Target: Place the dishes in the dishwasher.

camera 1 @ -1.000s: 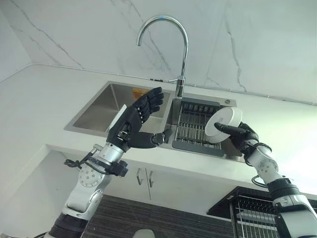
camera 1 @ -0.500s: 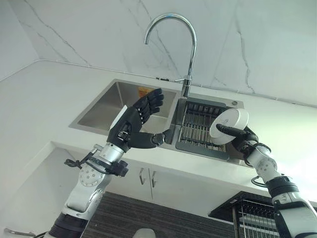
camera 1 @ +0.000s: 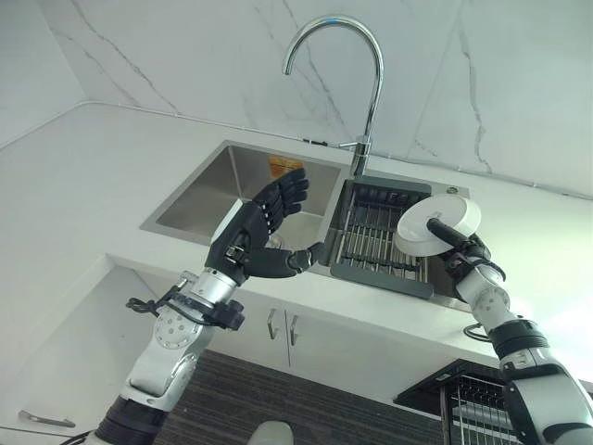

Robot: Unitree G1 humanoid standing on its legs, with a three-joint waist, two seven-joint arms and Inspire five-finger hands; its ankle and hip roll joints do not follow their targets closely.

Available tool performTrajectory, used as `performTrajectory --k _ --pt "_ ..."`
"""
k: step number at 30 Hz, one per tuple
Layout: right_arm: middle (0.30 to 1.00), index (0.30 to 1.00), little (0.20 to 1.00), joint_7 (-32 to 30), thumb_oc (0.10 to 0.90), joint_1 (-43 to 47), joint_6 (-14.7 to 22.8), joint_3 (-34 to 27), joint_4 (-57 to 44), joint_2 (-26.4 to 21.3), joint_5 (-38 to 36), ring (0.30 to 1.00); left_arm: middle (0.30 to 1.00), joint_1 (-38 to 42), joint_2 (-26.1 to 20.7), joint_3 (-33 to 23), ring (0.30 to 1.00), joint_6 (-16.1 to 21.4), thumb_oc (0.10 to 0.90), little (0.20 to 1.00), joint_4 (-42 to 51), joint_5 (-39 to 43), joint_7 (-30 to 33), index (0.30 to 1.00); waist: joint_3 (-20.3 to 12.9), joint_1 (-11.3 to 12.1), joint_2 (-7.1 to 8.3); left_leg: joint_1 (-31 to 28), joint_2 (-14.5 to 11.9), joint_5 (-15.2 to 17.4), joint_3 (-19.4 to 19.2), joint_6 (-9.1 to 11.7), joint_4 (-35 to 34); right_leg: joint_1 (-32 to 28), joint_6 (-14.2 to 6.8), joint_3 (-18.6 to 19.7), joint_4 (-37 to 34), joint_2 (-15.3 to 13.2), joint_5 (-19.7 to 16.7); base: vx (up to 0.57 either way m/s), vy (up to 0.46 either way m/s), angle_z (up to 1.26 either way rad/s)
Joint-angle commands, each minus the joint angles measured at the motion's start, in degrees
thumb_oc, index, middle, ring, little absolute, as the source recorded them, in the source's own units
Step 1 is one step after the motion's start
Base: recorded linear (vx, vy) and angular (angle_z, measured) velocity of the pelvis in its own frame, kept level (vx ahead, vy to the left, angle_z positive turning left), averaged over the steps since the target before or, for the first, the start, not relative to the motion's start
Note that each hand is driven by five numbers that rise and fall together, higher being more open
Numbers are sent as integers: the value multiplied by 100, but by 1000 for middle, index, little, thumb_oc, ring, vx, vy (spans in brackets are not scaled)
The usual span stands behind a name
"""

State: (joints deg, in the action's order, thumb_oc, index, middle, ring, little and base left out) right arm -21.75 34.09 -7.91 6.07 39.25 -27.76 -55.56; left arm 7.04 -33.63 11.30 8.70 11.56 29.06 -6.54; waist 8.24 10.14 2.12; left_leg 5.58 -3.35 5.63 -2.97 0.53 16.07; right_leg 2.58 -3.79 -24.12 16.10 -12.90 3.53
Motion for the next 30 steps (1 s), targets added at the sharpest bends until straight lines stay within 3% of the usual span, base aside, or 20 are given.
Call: performTrajectory --k 1,6,13,18,20,26,30 --pt "300 300 300 142 400 805 1036 -284 -400 -475 279 300 900 565 -152 19 900 554 800 900 375 239 143 900 -432 -16 -66 -325 -48 934 -123 117 112 -239 -244 332 108 145 792 -54 31 1" --pt "300 300 300 244 400 602 1265 -318 -1146 -582 750 300 900 439 -117 -106 900 635 800 900 449 271 23 900 -435 -71 -69 -306 -34 925 -138 118 112 -188 -266 377 108 131 763 -65 53 -1" --pt "300 300 300 27 400 97 912 -529 -1924 -579 881 300 900 403 -106 -230 900 690 800 900 503 309 -163 900 -395 -225 -51 -281 43 954 -210 75 112 -75 -388 483 108 48 633 -92 117 -9" --pt "300 300 300 -100 400 -142 878 -598 -2053 -665 1586 300 900 510 -192 -180 900 675 800 900 525 277 -175 900 -259 -332 13 -291 192 1007 -196 -19 112 103 -584 566 108 -95 350 -104 130 -19" --pt "300 300 300 -149 400 -179 717 -585 -2173 -742 2155 300 900 547 -275 -188 900 762 800 900 499 247 -217 900 -154 -350 66 -291 300 1039 -117 -76 112 244 -715 623 108 -193 66 -131 104 -15" --pt "300 300 300 -126 400 -342 498 -481 -2342 -1124 3050 300 900 591 -366 -253 900 877 800 900 505 126 -156 900 -6 -311 173 -244 477 1095 -28 -204 112 435 -827 689 108 -340 -280 -115 56 -23" --pt "300 300 300 28 400 -512 690 -555 -2636 -1108 2556 300 900 517 -345 -362 900 952 800 900 532 131 -216 900 46 -302 213 -262 497 1131 -28 -242 112 545 -871 680 108 -416 -398 -38 12 -5"
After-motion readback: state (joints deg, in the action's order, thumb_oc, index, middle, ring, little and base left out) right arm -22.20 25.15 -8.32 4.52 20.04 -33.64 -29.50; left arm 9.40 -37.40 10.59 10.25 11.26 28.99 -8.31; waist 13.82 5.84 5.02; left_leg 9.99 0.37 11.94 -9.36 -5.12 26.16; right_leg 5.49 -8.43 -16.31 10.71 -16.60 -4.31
